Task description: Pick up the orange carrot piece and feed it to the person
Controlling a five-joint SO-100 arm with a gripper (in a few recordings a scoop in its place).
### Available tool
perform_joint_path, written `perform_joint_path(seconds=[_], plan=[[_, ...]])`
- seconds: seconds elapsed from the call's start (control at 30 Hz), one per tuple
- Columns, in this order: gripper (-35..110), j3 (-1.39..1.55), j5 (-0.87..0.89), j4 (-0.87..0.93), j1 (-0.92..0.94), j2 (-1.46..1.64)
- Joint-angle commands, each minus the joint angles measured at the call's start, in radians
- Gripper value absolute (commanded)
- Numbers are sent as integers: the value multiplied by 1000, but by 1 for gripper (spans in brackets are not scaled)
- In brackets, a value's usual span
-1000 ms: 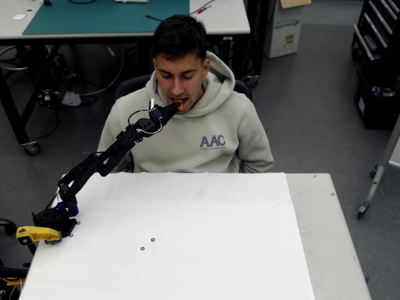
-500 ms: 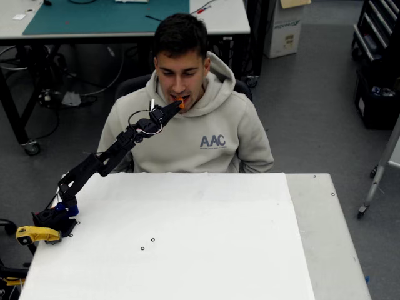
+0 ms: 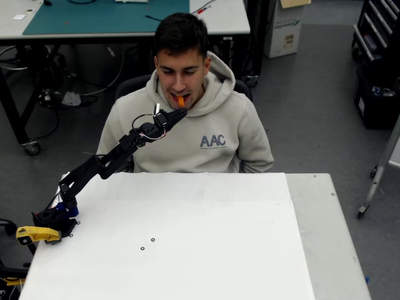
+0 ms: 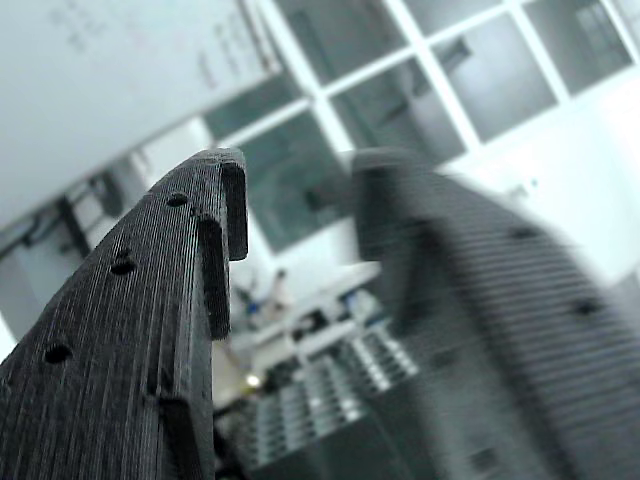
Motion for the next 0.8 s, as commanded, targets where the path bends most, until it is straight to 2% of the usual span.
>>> perform_joint_path(seconds=[0.0,0.13,0.3,0.77], plan=[[-3,-67,-8,2,14,48],[-1,6,29,2,14,61],[-1,255,206,2,26,94],[-1,1183,565,2,31,732]])
